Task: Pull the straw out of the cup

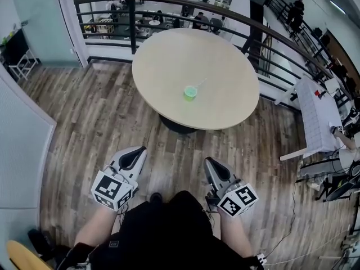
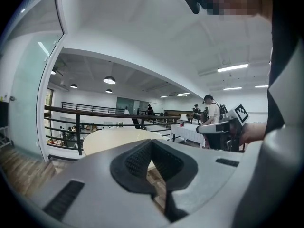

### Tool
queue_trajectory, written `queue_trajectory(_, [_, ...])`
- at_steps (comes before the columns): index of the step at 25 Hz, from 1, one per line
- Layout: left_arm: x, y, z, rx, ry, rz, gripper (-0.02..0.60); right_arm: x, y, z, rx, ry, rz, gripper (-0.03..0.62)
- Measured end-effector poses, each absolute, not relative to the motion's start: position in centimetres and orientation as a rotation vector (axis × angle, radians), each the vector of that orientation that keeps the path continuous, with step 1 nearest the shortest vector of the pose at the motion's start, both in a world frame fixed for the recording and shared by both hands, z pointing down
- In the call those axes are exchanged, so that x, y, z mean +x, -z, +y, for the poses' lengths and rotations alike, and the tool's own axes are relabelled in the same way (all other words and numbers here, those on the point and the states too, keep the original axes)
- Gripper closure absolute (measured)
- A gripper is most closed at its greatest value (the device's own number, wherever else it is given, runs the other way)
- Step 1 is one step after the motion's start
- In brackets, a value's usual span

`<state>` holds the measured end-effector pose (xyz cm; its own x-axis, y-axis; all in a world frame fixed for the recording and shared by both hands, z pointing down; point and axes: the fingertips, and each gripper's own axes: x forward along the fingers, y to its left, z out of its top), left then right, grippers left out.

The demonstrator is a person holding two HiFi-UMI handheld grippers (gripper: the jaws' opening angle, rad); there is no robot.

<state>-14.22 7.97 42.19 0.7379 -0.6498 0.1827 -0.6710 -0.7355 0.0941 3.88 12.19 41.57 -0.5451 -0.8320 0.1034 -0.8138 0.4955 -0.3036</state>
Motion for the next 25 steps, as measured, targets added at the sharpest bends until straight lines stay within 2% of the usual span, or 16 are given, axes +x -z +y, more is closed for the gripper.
queue_trajectory(15, [-12.1, -42.1, 7.4, 2.787, -0.238, -1.022, 0.575, 5.7, -41.7, 11.1, -1.469, 0.508, 2.651, 0.571])
queue_trajectory(25, [-6.2, -42.1, 3.3, 2.791, -0.246, -1.008, 0.575, 10.9, -42.5, 6.9, -1.454, 0.528, 2.644, 0.571])
